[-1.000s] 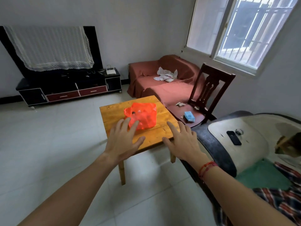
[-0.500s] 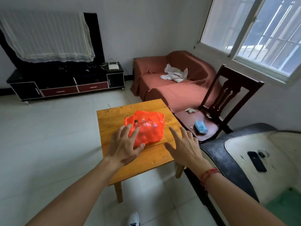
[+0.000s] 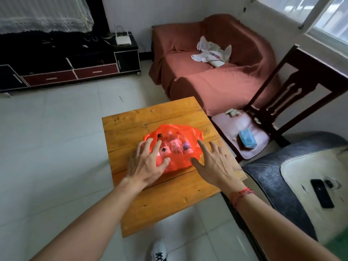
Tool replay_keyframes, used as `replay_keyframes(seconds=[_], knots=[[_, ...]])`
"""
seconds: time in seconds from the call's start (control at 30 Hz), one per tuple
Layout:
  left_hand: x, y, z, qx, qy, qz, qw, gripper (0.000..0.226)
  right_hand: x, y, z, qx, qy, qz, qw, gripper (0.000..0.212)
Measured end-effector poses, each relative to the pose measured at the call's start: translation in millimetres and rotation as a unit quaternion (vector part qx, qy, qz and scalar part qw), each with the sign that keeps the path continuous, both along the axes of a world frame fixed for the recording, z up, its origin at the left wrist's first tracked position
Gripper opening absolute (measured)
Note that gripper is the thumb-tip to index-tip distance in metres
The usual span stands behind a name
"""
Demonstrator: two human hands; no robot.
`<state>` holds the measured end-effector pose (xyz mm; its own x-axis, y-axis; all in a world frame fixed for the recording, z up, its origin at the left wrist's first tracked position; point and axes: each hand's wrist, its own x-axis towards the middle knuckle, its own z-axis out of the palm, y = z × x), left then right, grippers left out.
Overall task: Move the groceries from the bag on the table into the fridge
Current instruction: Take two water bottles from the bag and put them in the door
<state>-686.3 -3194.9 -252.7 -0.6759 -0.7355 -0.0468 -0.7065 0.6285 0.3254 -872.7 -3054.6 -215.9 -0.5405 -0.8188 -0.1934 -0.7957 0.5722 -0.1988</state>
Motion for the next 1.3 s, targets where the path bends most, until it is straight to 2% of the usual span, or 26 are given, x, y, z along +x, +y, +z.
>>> replay_keyframes(seconds=[0.37,0.5,0.67,0.9,1.0,1.17,1.23,1.3], knots=[[-30.6,-45.6,-39.4,0.019,-0.068,0.028,0.997,0.083,-38.8,-62.0,-42.4,0.042,0.034,0.062,0.997,0.07],[-43.6,-54.3,-45.8,0.032,-0.064,0.036,0.997,0.079,-48.1,-80.3,-56.3,0.053,0.02,0.085,0.995,0.071],[-73.0,-66.2,-66.5,0.053,-0.05,0.042,0.996,0.062,-58.6,-109.0,-78.2,0.056,-0.014,0.104,0.993,0.07],[-109.9,-73.2,-114.7,0.09,-0.066,0.021,0.994,0.061,-67.2,-146.4,-137.4,0.08,-0.083,0.111,0.987,0.069],[-117.0,-71.4,-140.6,0.132,-0.081,0.005,0.988,0.055,-65.8,-154.3,-165.9,0.085,-0.113,0.115,0.983,0.067],[-116.7,-76.5,-176.1,0.233,-0.082,0.073,0.966,0.053,-56.1,-163.3,-208.8,0.077,-0.21,0.111,0.968,0.064],[-114.9,-80.0,-177.9,0.269,-0.106,0.104,0.952,0.049,-51.7,-167.5,-217.0,0.076,-0.235,0.104,0.963,0.064],[-113.4,-84.4,-177.1,0.272,-0.176,0.123,0.938,0.046,-48.1,-171.1,-222.3,0.072,-0.256,0.096,0.959,0.062]])
